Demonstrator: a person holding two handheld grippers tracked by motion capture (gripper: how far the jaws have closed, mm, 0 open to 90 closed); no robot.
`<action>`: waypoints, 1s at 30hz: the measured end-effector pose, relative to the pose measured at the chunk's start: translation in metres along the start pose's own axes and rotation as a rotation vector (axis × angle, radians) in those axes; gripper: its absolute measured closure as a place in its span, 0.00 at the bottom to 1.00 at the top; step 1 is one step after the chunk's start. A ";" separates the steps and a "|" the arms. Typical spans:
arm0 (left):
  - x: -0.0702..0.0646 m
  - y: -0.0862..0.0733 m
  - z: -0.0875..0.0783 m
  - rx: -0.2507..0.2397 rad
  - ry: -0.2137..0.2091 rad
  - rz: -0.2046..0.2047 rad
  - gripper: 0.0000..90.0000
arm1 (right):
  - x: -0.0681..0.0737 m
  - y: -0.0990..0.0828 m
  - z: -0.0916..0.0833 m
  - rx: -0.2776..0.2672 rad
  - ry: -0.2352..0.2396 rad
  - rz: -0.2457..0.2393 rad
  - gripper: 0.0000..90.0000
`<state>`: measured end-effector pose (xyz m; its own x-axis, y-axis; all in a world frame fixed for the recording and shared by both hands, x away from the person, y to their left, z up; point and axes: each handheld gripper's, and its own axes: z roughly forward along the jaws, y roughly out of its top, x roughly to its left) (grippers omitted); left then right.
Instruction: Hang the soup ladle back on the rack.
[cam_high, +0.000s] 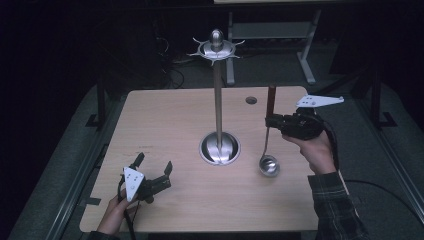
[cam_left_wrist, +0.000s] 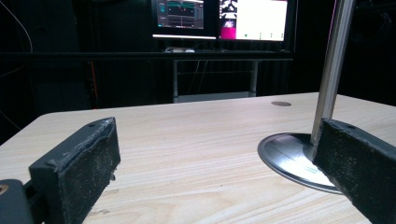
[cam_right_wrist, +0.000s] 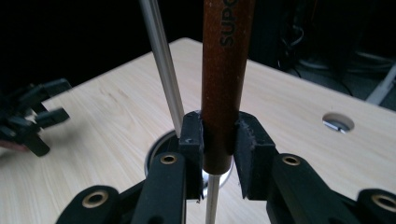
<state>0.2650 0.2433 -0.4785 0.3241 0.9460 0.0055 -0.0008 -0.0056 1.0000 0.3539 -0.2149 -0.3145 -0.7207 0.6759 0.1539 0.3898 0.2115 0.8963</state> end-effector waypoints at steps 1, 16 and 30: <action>0.000 0.000 0.000 0.000 0.001 -0.001 0.00 | 0.001 0.003 -0.001 -0.005 0.005 -0.001 0.82; 0.000 0.000 0.000 0.001 0.001 0.003 0.00 | 0.020 0.048 -0.009 -0.068 0.041 -0.072 0.82; 0.000 0.000 0.000 0.004 0.001 0.003 0.00 | 0.041 0.087 -0.004 -0.099 0.090 -0.136 0.82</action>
<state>0.2649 0.2437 -0.4783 0.3229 0.9464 0.0085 0.0019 -0.0097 1.0000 0.3553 -0.1718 -0.2286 -0.8130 0.5791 0.0611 0.2304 0.2235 0.9471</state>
